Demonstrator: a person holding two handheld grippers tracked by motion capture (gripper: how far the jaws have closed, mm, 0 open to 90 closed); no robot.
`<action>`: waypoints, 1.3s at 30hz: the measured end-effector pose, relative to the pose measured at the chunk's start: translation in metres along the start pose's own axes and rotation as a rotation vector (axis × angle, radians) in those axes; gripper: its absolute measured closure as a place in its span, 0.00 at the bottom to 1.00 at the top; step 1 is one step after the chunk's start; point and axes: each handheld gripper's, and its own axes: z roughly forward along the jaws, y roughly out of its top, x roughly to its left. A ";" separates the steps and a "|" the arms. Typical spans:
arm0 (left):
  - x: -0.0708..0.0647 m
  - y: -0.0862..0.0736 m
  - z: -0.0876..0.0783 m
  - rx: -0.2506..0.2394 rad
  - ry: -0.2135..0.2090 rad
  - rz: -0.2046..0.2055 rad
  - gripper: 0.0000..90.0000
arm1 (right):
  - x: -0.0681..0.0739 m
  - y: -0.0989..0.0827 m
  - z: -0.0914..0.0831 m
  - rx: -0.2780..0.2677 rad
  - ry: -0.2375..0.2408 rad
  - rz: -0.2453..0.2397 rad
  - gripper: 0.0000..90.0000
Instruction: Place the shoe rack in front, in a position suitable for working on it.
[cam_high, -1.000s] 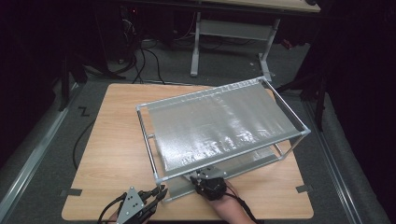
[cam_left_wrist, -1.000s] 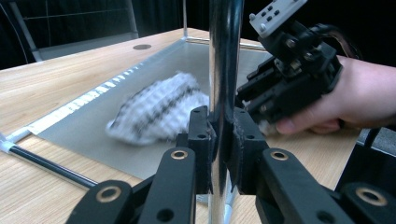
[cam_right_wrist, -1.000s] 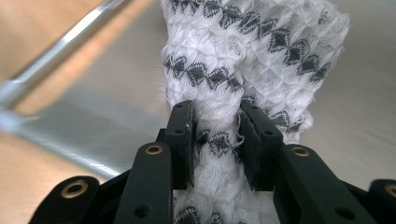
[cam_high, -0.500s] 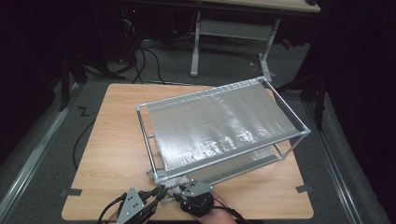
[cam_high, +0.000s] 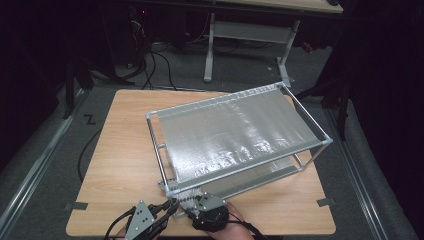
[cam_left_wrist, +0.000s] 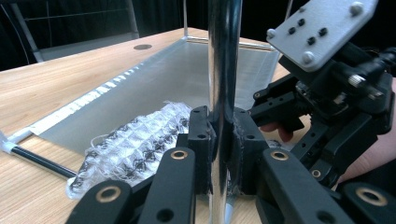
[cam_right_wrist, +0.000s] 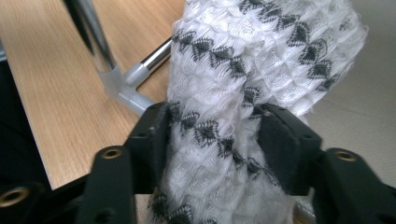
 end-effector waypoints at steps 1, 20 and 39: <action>0.000 0.000 0.000 0.000 0.000 0.000 0.89 | 0.000 0.000 -0.001 0.000 0.000 -0.005 0.58; -0.001 0.000 0.000 0.002 -0.003 0.000 0.89 | -0.012 0.001 -0.064 -0.182 -0.096 -0.035 0.87; -0.001 0.000 0.002 0.001 -0.002 -0.001 0.89 | -0.030 0.018 -0.144 -0.456 -0.227 0.016 0.87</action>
